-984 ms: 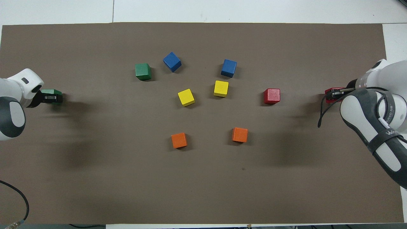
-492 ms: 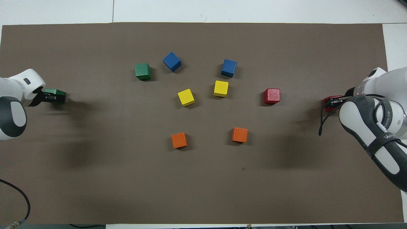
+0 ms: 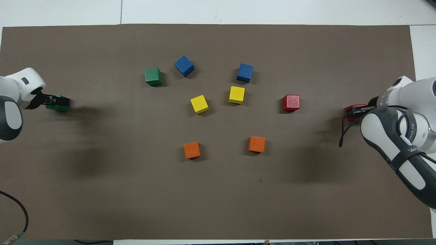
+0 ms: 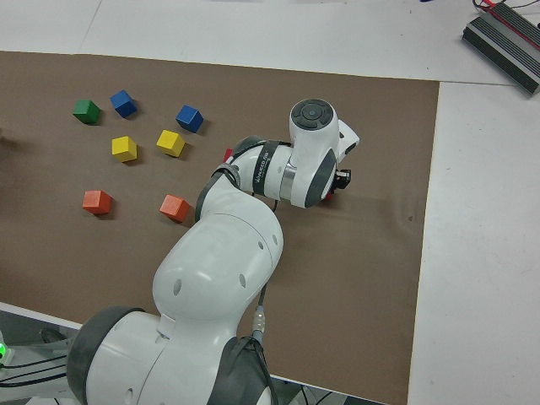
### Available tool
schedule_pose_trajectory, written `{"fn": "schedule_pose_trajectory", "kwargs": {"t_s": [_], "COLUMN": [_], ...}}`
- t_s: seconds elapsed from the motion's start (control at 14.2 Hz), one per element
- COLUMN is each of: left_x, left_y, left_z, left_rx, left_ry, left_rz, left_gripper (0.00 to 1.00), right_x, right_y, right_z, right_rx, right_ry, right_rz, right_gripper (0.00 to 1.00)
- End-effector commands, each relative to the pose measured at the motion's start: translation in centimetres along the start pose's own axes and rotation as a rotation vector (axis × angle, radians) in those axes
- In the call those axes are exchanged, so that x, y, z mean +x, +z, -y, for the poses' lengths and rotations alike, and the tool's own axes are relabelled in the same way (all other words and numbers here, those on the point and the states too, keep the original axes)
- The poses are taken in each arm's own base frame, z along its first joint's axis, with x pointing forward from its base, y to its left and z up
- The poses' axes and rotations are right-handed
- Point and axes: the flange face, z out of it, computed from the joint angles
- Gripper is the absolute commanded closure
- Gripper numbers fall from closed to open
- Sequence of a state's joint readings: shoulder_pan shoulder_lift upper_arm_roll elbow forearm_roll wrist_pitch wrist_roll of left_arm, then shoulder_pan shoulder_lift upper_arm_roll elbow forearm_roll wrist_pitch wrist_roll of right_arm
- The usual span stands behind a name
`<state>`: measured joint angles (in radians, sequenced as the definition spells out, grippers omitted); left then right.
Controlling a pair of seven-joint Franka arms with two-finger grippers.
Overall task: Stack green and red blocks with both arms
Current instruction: 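Set the green cube down with the left gripper while the right gripper sets red, then grasp the other green cube with the left gripper while the right gripper grasps red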
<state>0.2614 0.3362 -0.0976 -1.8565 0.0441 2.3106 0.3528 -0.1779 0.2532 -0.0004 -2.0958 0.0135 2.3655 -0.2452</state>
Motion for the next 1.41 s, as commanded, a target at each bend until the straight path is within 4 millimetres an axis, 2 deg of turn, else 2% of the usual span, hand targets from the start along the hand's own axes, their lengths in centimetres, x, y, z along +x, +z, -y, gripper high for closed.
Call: {"fn": "schedule_pose_trajectory", "kwargs": {"t_s": [0.0, 0.07, 0.21, 0.28, 0.42, 0.49, 0.56, 0.63, 0.77, 0.84, 0.91, 0.98, 1.05, 1.19, 1.27, 1.34], "left_x": [5.0, 6.2, 8.3, 8.9, 10.5, 11.9, 12.9, 13.2, 13.4, 13.5, 13.6, 13.9, 13.9, 13.8, 13.7, 13.7], "left_y": [-7.2, -7.9, -7.8, -7.7, -5.4, -4.2, -3.3, -2.4, -2.1, -1.7, -0.3, 0.1, 0.3, 2.3, 2.9, 2.9], "left_z": [-2.8, -5.4, -12.4, -15.5, -21.6, -24.2, -25.9, -27.3, -28.0, -28.5, -29.8, -29.8, -29.8, -30.2, -31.1, -31.0], "left_rx": [-0.024, -0.023, -0.028, -0.039, -0.058, -0.065, -0.07, -0.073, -0.082, -0.085, -0.087, -0.09, -0.088, -0.071, -0.067, -0.062], "left_ry": [-0.031, -0.115, -0.26, -0.3, -0.331, -0.362, -0.358, -0.343, -0.337, -0.332, -0.328, -0.333, -0.33, -0.317, -0.3, -0.294], "left_rz": [0.017, 0.01, -0.022, -0.029, -0.006, -0.006, -0.004, -0.005, -0.019, -0.029, -0.034, -0.054, -0.06, -0.039, -0.039, -0.047], "left_gripper": [0.0, 0.0, 0.0, 0.0, 0.0, 0.0, 0.0, 0.0, 0.0, 0.0, 0.0, 0.0, 0.0, 0.0, 0.0, 0.0], "right_x": [-0.9, -0.8, -0.7, -0.4, 0.8, 1.3, 2.2, 3.3, 5.2, 6.1, 6.5, 6.7, 6.9, 6.7, 6.5, 6.2], "right_y": [-0.2, -0.3, -1.0, -2.8, -7.3, -9.1, -11.0, -12.9, -16.0, -16.3, -16.3, -15.8, -15.1, -13.3, -12.2, -10.6], "right_z": [-0.2, -0.3, -0.3, 0.0, 0.8, 1.4, 2.3, 4.0, 7.7, 10.8, 13.8, 16.5, 18.2, 18.8, 19.6, 20.2], "right_rx": [-0.002, -0.002, 0.0, 0.003, 0.01, 0.012, 0.012, 0.012, 0.009, 0.01, 0.01, 0.01, 0.014, 0.021, 0.023, 0.024], "right_ry": [-0.009, -0.008, -0.006, -0.013, -0.022, -0.021, -0.022, -0.024, 0.036, 0.071, 0.106, 0.132, 0.148, 0.149, 0.134, 0.118], "right_rz": [-0.017, -0.017, -0.01, -0.003, 0.019, 0.027, 0.026, 0.026, 0.014, 0.015, 0.008, -0.002, -0.027, -0.046, -0.06, -0.066], "right_gripper": [0.06, 0.0, 0.0, 0.0, 0.0, 0.0, 0.0, 0.0, 0.0, 0.0, 0.0, 0.0, 0.0, 0.0, 0.0, 0.0]}}
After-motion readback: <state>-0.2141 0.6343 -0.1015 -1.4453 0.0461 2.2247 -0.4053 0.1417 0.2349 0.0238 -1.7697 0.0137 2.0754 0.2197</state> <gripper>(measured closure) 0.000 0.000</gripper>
